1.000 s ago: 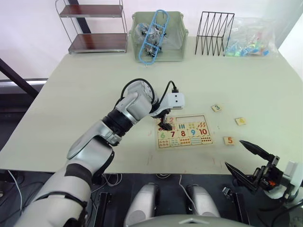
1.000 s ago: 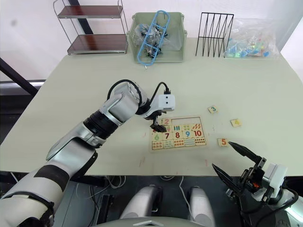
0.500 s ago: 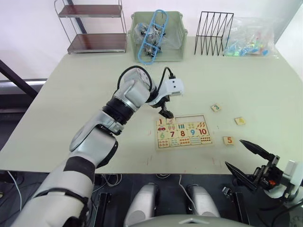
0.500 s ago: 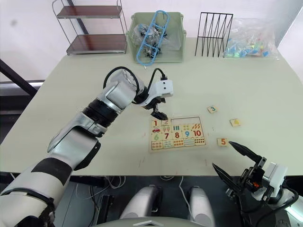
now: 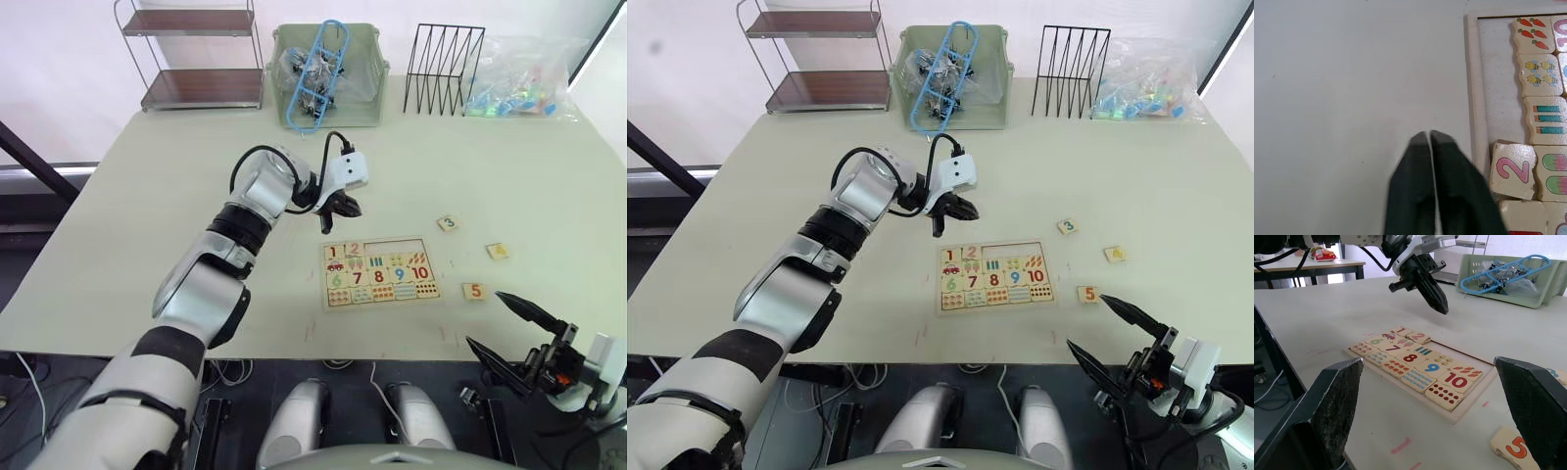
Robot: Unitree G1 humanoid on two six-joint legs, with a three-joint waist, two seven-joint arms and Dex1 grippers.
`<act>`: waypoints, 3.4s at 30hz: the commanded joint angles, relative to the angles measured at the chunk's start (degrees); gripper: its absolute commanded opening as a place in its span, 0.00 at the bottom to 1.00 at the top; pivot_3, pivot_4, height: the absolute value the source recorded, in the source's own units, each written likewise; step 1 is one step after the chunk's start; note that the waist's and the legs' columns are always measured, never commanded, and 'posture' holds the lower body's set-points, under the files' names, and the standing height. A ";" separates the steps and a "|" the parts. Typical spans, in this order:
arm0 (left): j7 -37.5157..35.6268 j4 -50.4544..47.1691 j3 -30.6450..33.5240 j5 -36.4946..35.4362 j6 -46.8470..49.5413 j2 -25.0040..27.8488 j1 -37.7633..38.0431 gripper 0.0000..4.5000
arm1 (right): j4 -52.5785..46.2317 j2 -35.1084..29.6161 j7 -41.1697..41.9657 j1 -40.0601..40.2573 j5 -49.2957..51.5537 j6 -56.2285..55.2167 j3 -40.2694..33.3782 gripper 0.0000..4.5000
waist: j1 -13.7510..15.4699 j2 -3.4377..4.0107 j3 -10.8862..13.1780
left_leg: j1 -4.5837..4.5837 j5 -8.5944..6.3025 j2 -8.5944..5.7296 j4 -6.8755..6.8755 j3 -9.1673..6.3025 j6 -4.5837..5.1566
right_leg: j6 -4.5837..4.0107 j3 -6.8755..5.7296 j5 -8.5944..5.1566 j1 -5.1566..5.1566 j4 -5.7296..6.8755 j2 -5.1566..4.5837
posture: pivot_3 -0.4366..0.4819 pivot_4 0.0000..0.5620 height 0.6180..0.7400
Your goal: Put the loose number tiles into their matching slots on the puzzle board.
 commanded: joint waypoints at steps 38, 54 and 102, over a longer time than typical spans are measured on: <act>-6.94 9.80 3.02 1.74 -20.71 -0.63 2.37 0.01 | 0.67 -0.49 -2.27 1.73 2.62 0.10 -4.03 1.00 | 0.04 0.00 0.00 | 0.00 0.00 -0.03 0.01 0.00 0.01 | 0.00 -0.01 0.01 0.01 0.03 0.00 | 0.48 0.27 1.00; -7.47 9.70 3.63 1.43 -21.22 -1.10 2.32 0.01 | 0.35 -0.65 -2.41 1.76 2.69 0.33 -4.02 1.00 | 0.02 0.00 0.00 | 0.00 0.00 -0.03 0.02 0.00 0.01 | 0.00 -0.01 0.01 0.01 0.03 0.00 | 0.48 0.27 1.00; -8.35 -5.89 24.25 -18.18 -10.71 6.62 14.22 0.01 | -1.77 -2.96 -4.95 -2.05 3.32 6.34 -3.54 1.00 | -0.50 0.03 -0.02 | 0.05 0.00 -0.01 0.02 -0.04 0.00 | -0.02 -0.01 0.01 0.00 0.15 0.00 | 0.48 0.27 1.00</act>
